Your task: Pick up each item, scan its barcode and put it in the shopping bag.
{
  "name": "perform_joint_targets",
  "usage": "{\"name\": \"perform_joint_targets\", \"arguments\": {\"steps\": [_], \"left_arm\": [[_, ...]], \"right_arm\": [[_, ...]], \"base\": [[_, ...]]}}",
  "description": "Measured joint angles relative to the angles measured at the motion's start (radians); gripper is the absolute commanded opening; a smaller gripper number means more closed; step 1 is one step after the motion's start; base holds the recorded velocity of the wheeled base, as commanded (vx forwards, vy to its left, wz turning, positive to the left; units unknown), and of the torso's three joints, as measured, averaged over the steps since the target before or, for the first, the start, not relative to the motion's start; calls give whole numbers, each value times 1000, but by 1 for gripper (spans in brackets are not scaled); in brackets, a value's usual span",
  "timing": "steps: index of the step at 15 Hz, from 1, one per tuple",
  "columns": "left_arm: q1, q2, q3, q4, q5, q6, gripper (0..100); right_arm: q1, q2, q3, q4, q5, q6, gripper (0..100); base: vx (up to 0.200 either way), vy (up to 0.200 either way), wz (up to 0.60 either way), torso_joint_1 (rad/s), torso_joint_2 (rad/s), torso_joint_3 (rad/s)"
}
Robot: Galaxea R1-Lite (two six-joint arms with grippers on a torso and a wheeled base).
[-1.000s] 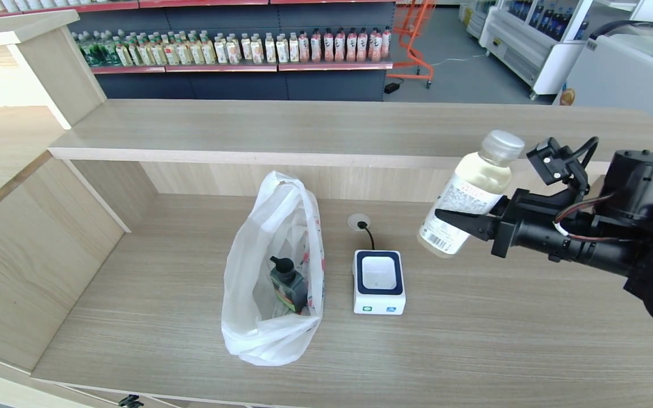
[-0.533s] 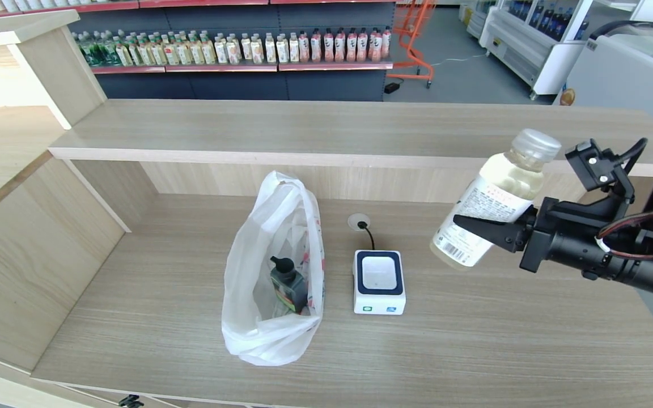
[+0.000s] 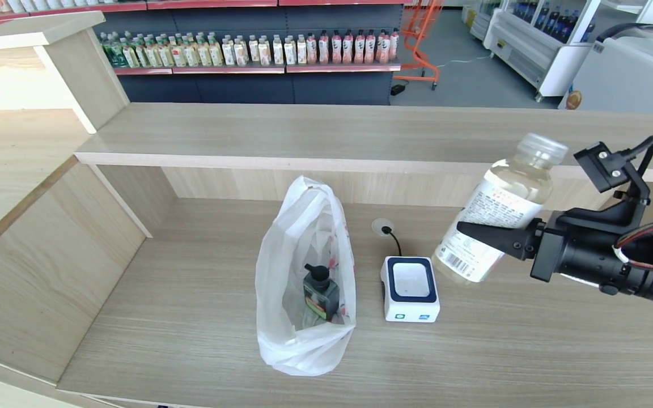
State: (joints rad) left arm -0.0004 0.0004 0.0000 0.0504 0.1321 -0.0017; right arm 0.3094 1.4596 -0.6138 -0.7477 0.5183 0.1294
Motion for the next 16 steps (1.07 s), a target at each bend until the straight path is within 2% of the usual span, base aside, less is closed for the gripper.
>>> {"name": "perform_joint_targets", "arguments": {"steps": [9,12,16], "left_arm": [[0,0,0,0,0,0,100],[0,0,0,0,0,1,100],[0,0,0,0,0,0,100]], "right_arm": [[125,278,-273,5,-102,-10,0],[151,390,-314,-10,-160,-109,0],[175,507,-376,-63,-171,-123,0]], "base": [[0,0,0,0,0,0],[0,0,0,0,0,0],[0,0,0,0,0,0]]}}
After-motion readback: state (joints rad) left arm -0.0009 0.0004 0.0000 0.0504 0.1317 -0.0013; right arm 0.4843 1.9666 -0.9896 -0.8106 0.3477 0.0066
